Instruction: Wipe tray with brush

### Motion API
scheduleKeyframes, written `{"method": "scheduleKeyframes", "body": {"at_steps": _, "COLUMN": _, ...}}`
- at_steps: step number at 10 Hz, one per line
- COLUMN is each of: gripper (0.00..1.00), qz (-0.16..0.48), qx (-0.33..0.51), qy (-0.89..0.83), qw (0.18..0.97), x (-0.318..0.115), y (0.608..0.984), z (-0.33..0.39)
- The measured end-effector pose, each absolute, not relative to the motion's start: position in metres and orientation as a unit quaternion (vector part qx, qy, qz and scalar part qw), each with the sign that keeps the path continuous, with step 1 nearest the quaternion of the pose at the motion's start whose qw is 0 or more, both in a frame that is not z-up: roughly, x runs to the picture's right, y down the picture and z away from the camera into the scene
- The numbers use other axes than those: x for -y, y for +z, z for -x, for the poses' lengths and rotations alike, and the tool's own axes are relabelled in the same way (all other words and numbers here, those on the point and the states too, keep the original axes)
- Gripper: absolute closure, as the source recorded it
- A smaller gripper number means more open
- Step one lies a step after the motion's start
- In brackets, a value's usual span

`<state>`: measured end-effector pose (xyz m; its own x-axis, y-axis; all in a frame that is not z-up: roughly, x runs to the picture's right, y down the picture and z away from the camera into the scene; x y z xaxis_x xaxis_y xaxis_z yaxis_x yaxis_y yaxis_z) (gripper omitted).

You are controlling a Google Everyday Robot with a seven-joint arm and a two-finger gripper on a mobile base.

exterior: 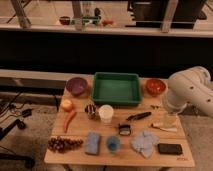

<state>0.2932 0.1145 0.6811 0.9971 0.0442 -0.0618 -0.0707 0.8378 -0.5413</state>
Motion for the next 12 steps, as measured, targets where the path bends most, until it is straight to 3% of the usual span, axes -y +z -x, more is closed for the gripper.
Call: {"method": "scheduleKeyframes", "body": {"at_steps": 12, "gripper": 0.2, "qz": 0.279, "qx": -0.027, "qy": 0.031, "qw": 0.959, "x": -0.1122, "y": 0.6801, "z": -0.2937}}
